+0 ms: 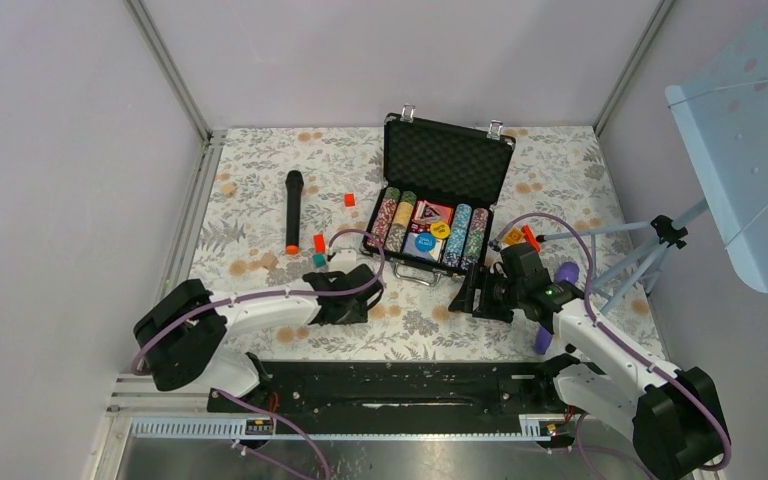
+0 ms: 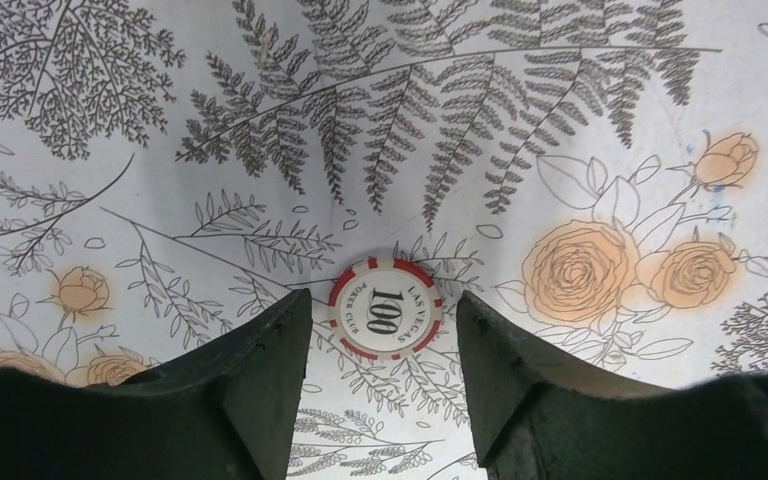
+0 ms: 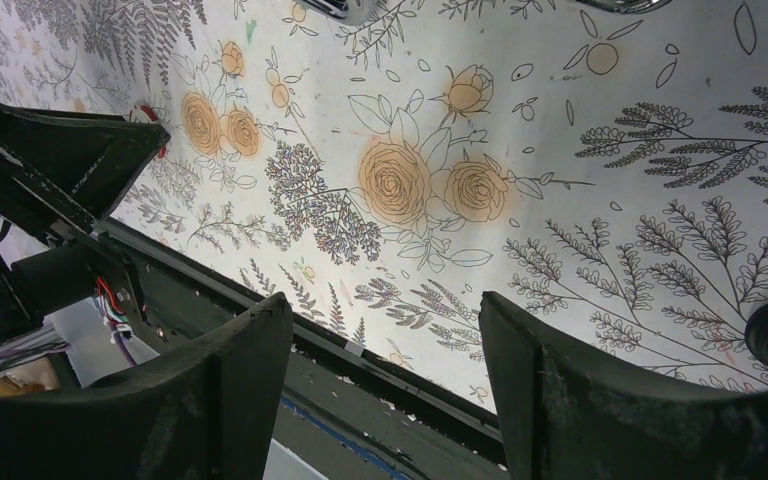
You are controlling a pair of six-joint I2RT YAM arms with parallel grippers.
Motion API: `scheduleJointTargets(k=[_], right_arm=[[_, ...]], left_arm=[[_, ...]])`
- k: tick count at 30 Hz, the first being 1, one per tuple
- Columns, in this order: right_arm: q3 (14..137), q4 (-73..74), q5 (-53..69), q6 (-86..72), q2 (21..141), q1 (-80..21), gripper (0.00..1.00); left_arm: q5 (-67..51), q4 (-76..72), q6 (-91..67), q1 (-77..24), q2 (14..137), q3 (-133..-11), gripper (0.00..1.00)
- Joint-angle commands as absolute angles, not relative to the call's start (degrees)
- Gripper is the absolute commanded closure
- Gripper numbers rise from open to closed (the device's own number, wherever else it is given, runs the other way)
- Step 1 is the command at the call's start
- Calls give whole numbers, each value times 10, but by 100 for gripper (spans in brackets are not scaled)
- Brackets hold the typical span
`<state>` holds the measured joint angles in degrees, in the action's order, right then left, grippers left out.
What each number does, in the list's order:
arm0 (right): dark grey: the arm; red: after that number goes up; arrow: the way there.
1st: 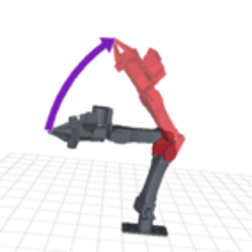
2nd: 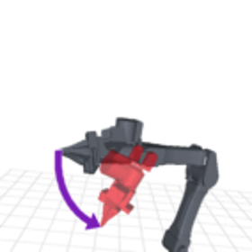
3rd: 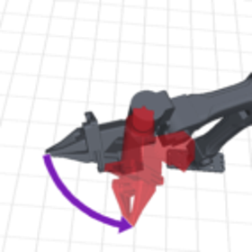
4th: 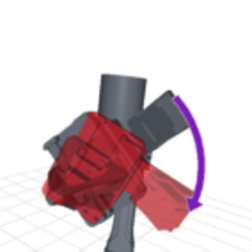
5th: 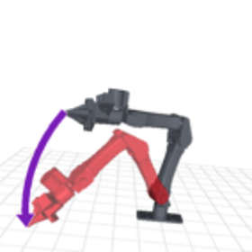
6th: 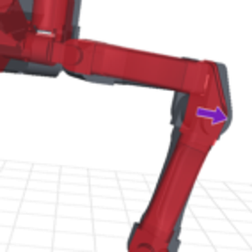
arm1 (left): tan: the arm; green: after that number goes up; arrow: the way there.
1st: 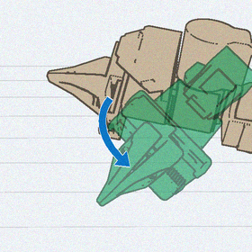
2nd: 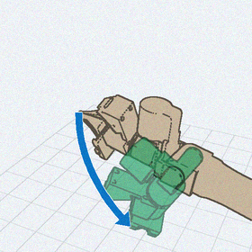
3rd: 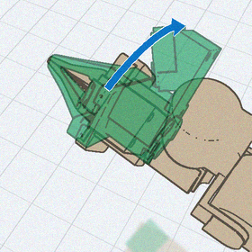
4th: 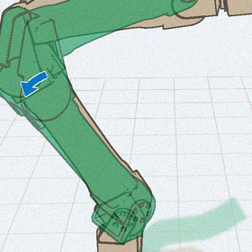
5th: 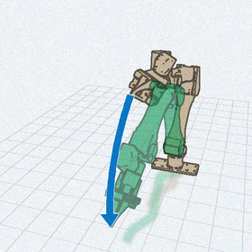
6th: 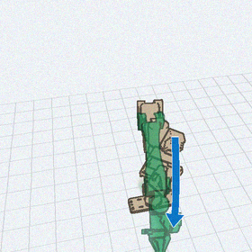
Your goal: Pack up texas hold em set
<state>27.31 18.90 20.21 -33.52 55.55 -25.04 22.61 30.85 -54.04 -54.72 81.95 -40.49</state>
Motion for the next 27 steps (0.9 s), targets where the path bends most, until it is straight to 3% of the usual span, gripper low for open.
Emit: scheduleJointTargets(k=[1,9,19,27], right_arm=[[274,180,210,-341,549,-255,25],[272,179,211,-343,548,-255,24],[276,180,212,-339,551,-255,24],[294,182,210,-334,558,-254,23]], left_arm=[[198,360,-554,-552,823,-370,44],[199,358,-562,-564,829,-363,48],[199,349,-557,-564,838,-374,64],[204,332,-530,-565,809,-391,65]])
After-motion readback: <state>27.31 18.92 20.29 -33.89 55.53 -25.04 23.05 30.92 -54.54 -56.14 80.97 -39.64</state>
